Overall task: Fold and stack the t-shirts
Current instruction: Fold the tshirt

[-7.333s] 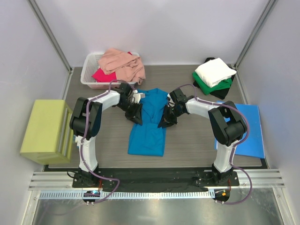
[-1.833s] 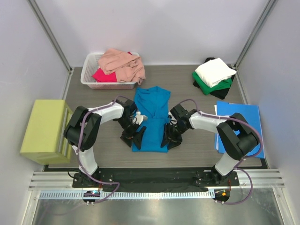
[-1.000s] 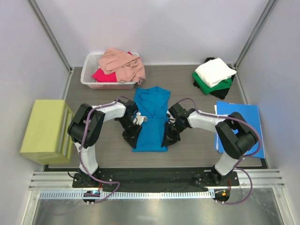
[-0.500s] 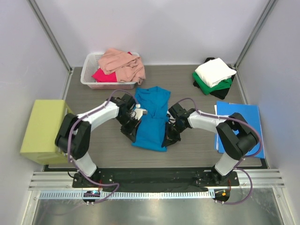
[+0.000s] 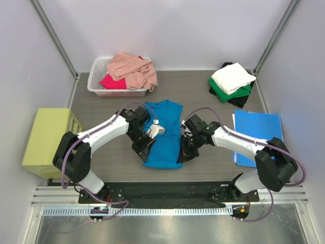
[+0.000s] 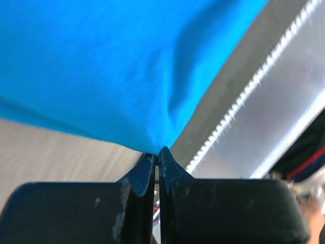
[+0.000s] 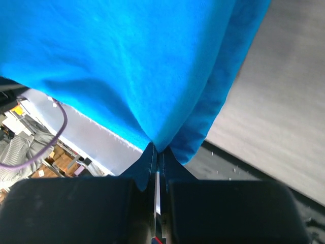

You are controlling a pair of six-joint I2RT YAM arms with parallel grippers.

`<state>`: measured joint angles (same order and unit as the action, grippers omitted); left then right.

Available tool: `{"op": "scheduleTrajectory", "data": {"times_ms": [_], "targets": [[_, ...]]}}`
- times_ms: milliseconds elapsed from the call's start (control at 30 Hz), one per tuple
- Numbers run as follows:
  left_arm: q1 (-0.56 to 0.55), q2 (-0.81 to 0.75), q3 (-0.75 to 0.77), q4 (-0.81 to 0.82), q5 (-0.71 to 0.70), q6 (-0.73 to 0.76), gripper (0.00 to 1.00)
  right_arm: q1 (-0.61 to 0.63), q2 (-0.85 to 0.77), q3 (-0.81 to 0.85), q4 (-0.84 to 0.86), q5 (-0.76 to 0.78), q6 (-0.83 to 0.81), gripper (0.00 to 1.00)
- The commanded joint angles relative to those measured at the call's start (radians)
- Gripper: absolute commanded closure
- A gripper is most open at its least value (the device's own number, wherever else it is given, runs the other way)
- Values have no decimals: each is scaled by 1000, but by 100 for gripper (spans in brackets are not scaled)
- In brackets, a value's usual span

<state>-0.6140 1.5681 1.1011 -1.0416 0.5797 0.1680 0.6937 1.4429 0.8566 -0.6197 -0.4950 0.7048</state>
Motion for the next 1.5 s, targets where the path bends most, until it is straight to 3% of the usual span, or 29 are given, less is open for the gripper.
{"op": "scheduleTrajectory", "data": {"times_ms": [0,267,500,833,1200,1467], "targets": [[-93,6,34,-115,75,67,100,18,-94,-36,-69,0,42,99],[-99,9,66,-127,80,48,100,24,-159,-31,-92,-13,75,99],[25,23,158,-123,72,31,100,3,-40,165,-106,7,10,99],[158,87,301,-104,19,-5,100,-154,146,415,-104,-11,-88,99],[258,262,439,-84,-27,-9,100,-264,342,594,-58,-34,-116,99],[339,473,729,-161,-57,7,100,-281,479,711,-31,-59,-110,99]]}}
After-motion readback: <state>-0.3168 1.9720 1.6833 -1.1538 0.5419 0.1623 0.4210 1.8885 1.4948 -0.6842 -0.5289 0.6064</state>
